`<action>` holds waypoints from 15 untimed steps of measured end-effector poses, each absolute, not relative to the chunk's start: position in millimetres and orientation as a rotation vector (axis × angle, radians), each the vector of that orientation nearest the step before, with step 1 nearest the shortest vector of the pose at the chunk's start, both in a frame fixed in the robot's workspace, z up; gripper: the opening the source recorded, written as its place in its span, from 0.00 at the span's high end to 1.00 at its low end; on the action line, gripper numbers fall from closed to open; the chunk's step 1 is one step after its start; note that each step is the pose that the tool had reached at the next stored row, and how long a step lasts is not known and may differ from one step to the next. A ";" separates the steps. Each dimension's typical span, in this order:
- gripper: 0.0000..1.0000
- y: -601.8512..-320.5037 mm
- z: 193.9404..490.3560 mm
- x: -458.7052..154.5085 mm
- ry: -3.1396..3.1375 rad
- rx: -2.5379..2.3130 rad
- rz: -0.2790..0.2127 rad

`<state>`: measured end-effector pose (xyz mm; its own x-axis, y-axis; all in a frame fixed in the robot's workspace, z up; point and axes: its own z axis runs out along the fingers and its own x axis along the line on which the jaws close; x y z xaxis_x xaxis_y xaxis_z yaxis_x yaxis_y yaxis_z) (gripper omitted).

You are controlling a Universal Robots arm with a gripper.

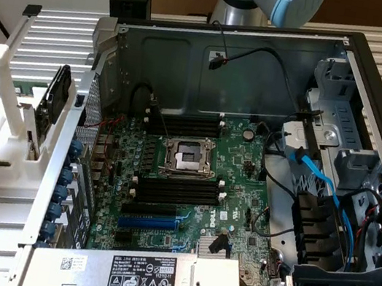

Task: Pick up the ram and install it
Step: 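Pick up the ram and move it above insertion slot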

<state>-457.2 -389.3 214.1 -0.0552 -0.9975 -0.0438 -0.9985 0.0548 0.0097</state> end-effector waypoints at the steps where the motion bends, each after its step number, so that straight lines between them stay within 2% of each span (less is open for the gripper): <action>1: 0.76 -389.3 214.1 -457.2 2.264 -2.143 0.056; 15: 0.76 -391.7 212.6 -454.5 2.265 -2.145 0.051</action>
